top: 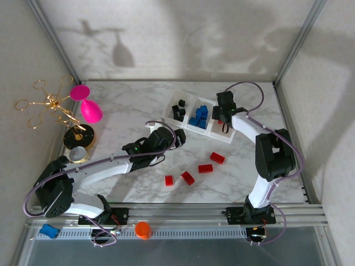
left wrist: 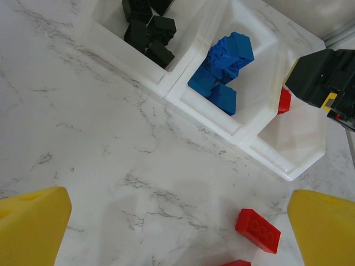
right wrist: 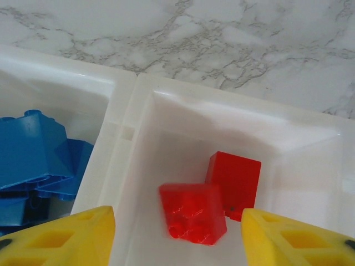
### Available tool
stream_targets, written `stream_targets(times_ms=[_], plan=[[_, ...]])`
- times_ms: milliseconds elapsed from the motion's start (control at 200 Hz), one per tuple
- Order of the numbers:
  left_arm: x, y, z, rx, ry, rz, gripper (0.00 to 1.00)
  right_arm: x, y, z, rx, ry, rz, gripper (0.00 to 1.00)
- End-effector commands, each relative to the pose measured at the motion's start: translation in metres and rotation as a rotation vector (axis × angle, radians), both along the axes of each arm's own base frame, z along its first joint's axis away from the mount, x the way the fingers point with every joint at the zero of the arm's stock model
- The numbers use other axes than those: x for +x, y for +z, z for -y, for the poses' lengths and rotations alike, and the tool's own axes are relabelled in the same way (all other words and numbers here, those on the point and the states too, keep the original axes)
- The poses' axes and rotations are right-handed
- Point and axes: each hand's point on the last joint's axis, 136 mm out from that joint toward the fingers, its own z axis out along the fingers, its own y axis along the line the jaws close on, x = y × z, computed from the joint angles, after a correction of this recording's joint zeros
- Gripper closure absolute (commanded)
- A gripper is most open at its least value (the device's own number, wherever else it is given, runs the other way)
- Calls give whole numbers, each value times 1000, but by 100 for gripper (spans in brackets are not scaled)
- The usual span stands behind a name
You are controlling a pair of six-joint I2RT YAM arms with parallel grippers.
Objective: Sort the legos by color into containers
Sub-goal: Place the lego in the container.
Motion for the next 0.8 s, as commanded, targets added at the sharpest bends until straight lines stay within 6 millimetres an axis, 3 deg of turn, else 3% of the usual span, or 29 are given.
stream_targets(times_ms=[0,100,245,451,796], plan=[[0,12,-3,2,7,28,0,-2,26,4,-3,-6,39,36],[-1,14,-3,-4,7,28,0,-11,33,6,10,-15,33,34],[-6,16,-6,-25,6,28,0,-38,42,-9,101,34,40,31],[-18,11,-13,-53,16,18,0,-87,26,-17,138,79,-23,28],[-31,-1,-10,-66,16,2,0,-163,-21,-27,230,144,-163,25]])
